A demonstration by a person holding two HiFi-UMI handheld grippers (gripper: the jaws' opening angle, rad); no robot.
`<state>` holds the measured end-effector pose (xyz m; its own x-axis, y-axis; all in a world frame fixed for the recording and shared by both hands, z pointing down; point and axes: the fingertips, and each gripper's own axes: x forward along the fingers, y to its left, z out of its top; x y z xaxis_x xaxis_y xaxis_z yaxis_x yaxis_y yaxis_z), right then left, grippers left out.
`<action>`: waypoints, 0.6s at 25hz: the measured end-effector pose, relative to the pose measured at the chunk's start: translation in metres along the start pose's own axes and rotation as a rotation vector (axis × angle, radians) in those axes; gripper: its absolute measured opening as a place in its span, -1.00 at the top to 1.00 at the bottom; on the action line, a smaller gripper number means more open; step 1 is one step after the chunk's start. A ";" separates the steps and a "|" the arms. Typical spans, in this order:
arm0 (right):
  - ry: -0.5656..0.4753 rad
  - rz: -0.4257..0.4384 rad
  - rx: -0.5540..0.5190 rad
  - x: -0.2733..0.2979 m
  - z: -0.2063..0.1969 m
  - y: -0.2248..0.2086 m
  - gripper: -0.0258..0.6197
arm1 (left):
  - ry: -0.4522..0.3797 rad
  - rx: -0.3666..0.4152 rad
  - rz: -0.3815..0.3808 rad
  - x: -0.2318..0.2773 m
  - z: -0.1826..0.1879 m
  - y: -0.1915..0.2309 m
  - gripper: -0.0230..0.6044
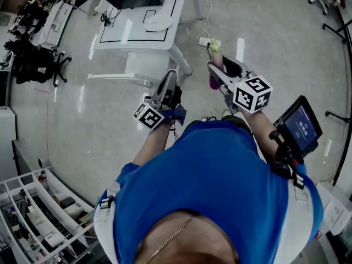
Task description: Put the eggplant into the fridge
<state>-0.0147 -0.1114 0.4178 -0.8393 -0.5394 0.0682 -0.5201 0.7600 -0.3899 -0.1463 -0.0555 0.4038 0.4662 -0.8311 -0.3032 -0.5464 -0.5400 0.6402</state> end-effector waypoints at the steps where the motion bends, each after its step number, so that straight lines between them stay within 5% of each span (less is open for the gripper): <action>1: 0.000 0.001 -0.003 0.000 0.003 0.000 0.27 | -0.001 0.000 -0.001 0.002 0.001 -0.001 0.90; 15: -0.022 -0.016 -0.012 0.001 0.010 0.000 0.27 | 0.010 -0.016 -0.022 0.008 0.001 0.001 0.90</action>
<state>-0.0140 -0.1156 0.4090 -0.8271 -0.5595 0.0537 -0.5355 0.7555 -0.3774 -0.1433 -0.0629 0.4015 0.4847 -0.8177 -0.3104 -0.5251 -0.5559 0.6444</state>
